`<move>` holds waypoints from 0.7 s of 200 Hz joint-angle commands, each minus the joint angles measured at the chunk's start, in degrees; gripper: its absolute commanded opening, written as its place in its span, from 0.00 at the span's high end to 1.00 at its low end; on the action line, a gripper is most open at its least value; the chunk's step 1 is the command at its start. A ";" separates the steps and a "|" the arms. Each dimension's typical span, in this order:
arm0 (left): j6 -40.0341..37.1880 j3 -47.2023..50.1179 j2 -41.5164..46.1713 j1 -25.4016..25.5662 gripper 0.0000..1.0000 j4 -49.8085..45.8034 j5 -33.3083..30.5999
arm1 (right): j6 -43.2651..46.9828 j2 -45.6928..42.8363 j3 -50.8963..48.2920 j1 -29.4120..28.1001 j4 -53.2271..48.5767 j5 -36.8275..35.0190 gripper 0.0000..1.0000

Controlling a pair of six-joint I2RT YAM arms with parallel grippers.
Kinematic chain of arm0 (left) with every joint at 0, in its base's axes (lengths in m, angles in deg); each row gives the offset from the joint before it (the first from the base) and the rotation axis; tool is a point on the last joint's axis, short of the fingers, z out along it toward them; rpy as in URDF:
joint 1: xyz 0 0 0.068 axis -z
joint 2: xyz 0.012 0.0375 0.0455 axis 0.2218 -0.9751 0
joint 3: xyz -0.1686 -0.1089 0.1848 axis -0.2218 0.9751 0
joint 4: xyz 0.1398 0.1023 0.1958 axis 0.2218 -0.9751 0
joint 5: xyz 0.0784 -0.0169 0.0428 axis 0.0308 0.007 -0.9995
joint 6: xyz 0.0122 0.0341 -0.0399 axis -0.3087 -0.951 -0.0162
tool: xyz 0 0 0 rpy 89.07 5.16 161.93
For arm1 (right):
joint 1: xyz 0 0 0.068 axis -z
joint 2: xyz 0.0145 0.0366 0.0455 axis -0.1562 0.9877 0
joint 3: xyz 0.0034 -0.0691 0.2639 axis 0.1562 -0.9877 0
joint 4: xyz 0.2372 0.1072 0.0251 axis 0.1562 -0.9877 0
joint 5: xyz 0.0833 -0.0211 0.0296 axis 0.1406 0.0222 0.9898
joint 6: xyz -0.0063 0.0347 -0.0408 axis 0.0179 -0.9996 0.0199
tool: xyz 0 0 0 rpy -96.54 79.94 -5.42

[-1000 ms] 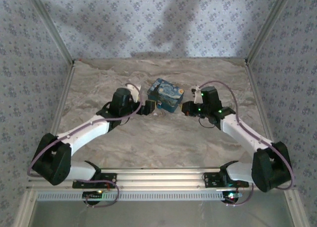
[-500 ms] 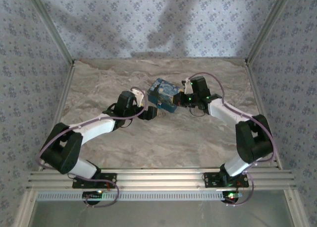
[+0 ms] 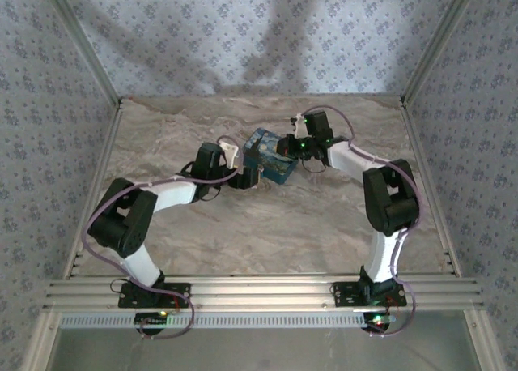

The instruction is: Unlock a padlock with a key

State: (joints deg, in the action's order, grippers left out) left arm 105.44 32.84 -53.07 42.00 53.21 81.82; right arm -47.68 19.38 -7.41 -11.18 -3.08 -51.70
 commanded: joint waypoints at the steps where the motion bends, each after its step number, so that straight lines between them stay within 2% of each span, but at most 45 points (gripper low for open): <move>1: -1.31 -3.20 -2.39 -0.27 0.14 2.27 3.76 | -0.30 2.32 2.43 0.47 -0.96 1.11 1.00; 140: -1.65 -7.47 -12.13 -0.25 0.22 6.19 5.74 | 1.68 4.74 -0.50 0.13 -3.63 -1.39 1.00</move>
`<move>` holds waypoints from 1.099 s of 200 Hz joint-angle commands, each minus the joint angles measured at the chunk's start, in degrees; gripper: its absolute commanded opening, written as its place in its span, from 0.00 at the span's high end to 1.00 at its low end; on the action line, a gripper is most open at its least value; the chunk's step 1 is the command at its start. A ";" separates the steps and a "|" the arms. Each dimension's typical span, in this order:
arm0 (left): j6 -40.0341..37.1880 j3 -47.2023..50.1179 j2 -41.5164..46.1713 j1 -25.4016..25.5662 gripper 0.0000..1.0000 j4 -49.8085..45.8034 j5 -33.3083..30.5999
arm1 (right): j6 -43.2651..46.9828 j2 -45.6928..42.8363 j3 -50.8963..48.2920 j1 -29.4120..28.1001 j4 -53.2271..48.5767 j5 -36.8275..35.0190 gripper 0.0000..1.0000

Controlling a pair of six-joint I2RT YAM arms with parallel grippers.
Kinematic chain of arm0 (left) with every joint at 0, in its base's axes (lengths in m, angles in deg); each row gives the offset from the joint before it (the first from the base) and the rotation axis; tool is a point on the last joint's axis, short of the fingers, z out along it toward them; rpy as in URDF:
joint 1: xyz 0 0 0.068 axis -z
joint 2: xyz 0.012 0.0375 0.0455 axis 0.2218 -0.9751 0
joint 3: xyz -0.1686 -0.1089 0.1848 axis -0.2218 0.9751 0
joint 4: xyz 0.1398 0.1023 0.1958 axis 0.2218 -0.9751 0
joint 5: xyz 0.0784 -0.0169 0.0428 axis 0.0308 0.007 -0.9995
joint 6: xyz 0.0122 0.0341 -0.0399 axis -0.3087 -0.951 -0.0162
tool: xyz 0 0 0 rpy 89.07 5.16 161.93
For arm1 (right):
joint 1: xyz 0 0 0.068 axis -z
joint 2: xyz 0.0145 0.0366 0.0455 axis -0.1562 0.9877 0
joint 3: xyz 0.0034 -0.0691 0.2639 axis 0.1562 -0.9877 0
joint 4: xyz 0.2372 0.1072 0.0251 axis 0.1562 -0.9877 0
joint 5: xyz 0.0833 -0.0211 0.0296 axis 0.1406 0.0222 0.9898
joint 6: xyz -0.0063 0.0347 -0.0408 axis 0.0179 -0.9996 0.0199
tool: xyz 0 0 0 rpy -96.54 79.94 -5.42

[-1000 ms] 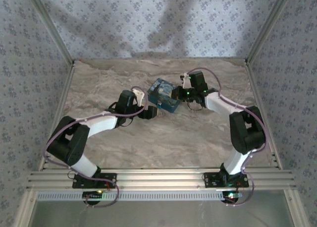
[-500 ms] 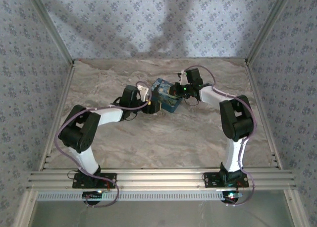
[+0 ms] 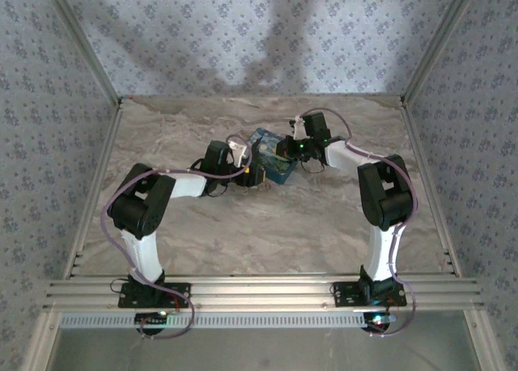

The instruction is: Unlock a padlock with a key

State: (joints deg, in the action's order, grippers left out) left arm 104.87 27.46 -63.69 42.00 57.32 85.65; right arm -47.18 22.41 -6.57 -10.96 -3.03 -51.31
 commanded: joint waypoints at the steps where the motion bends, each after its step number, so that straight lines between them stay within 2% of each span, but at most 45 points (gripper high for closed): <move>1: -1.03 -2.11 -1.58 -0.26 0.22 2.10 1.97 | 1.15 1.70 -1.33 -0.09 -3.68 -1.80 1.00; 85: -1.60 -4.60 -5.17 1.35 0.27 1.95 2.33 | 1.66 1.52 -1.55 -0.08 -4.21 -2.07 1.00; 125: -1.51 -6.04 -6.91 1.88 0.34 1.31 2.73 | 1.92 1.57 -1.58 -0.03 -4.40 -2.00 1.00; 163: -1.43 -6.70 -7.59 2.37 0.35 1.00 2.55 | 1.77 1.52 -1.54 -0.09 -4.13 -1.65 1.00; 220: -1.09 -6.95 -7.76 3.47 0.38 0.87 -1.13 | 1.66 1.43 -1.52 -0.15 -4.05 -1.60 1.00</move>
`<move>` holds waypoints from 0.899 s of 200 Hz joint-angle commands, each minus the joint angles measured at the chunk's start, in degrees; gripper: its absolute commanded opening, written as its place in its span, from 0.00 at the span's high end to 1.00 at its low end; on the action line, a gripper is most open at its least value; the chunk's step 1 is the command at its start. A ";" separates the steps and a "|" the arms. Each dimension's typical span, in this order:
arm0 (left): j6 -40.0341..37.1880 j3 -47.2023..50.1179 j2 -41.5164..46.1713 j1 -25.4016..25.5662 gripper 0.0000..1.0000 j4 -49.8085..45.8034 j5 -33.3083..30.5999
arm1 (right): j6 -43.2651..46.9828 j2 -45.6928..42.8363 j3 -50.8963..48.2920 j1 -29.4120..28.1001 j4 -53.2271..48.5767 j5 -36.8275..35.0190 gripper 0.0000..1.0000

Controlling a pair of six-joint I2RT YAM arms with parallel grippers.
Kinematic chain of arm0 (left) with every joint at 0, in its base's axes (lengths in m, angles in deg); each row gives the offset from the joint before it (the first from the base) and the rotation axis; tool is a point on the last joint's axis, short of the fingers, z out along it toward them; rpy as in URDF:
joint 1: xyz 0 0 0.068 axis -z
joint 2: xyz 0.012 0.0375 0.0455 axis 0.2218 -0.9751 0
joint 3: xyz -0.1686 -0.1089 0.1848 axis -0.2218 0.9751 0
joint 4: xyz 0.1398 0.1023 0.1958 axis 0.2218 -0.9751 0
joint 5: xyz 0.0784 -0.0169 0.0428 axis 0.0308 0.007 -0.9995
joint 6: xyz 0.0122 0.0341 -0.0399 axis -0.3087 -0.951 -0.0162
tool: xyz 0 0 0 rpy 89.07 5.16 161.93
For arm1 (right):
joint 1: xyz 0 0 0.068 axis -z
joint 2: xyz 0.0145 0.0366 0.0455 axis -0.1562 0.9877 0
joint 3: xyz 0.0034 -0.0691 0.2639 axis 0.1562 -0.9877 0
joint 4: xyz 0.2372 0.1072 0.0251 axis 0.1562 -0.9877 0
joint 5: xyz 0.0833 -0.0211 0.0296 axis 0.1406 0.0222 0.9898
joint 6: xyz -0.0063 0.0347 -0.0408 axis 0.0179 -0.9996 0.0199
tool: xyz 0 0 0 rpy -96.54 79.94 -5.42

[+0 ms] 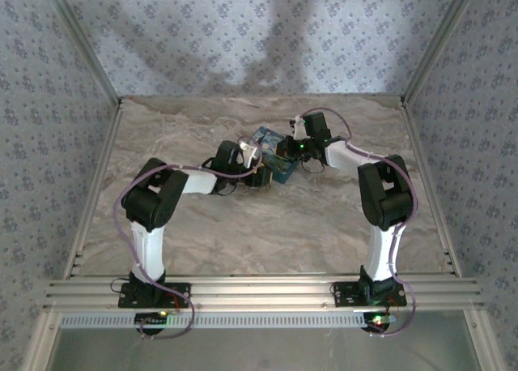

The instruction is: Unlock a padlock with a key

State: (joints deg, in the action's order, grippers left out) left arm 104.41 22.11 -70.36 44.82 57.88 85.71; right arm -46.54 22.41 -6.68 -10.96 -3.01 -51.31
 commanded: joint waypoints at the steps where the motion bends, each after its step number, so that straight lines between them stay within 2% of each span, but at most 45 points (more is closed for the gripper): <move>1: -0.67 -1.60 -1.12 0.67 0.38 0.32 -1.20 | 1.02 1.43 -1.45 -0.17 -4.07 -1.60 1.00; 74: 3.30 -2.09 -1.49 1.46 0.46 1.67 -3.35 | 0.85 1.45 -1.36 -0.17 -3.95 -1.60 1.00; 122: 4.74 -2.39 -2.11 1.39 0.57 1.51 -3.85 | 0.79 1.37 -1.32 -0.23 -3.99 -1.60 1.00; 180: 6.01 -2.75 -2.38 1.47 0.59 0.64 -5.05 | 0.59 1.41 -1.57 -0.22 -3.82 -1.64 1.00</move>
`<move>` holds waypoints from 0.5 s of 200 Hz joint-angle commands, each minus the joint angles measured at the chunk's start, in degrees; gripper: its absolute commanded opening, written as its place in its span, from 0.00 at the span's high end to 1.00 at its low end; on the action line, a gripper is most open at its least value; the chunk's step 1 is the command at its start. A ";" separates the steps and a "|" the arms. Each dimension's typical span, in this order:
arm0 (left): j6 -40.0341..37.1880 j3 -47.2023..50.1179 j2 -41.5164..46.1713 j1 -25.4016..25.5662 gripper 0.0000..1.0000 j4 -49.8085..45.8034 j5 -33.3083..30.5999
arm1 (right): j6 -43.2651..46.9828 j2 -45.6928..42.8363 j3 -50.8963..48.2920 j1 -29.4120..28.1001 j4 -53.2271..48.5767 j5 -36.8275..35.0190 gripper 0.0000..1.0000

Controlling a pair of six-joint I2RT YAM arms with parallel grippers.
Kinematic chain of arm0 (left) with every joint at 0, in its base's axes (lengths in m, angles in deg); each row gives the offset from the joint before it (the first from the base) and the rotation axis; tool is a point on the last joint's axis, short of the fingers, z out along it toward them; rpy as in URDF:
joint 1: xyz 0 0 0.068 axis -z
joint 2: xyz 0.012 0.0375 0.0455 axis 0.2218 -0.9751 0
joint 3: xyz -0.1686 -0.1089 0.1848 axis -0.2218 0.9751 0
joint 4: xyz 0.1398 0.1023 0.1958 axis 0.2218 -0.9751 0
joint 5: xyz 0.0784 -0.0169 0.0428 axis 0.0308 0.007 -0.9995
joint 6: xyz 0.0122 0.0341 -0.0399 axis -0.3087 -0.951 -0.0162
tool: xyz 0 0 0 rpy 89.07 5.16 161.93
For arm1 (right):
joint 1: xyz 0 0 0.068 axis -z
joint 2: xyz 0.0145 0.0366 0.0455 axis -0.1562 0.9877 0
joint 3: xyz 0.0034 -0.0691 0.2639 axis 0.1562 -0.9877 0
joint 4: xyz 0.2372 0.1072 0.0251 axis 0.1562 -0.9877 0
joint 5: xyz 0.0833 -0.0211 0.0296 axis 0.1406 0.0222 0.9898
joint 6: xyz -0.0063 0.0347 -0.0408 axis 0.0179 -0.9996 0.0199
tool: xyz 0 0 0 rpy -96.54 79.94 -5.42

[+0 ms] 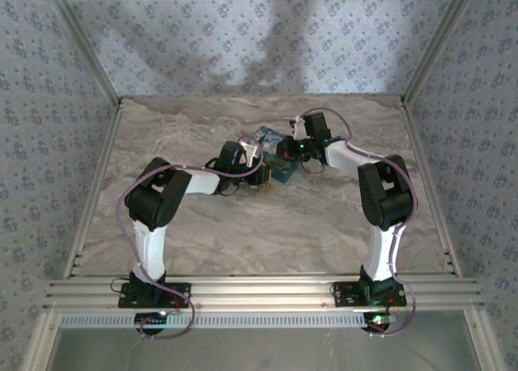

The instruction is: Unlock a padlock with a key

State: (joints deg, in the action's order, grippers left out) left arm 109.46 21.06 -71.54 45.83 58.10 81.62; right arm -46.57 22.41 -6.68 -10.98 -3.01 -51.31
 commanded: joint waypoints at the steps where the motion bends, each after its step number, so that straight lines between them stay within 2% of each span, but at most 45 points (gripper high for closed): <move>1: 0.99 -1.74 -1.20 0.47 0.59 0.40 -1.02 | 0.61 1.38 -1.57 -0.22 -3.82 -1.60 1.00; 100: 1.58 -2.18 -1.55 1.44 0.61 -1.27 -4.00 | 0.17 1.26 -1.70 -0.56 -3.50 -1.71 1.00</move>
State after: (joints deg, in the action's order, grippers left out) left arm 110.53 20.49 -71.82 46.64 57.84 79.37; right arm -46.59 22.41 -6.95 -11.03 -2.57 -51.29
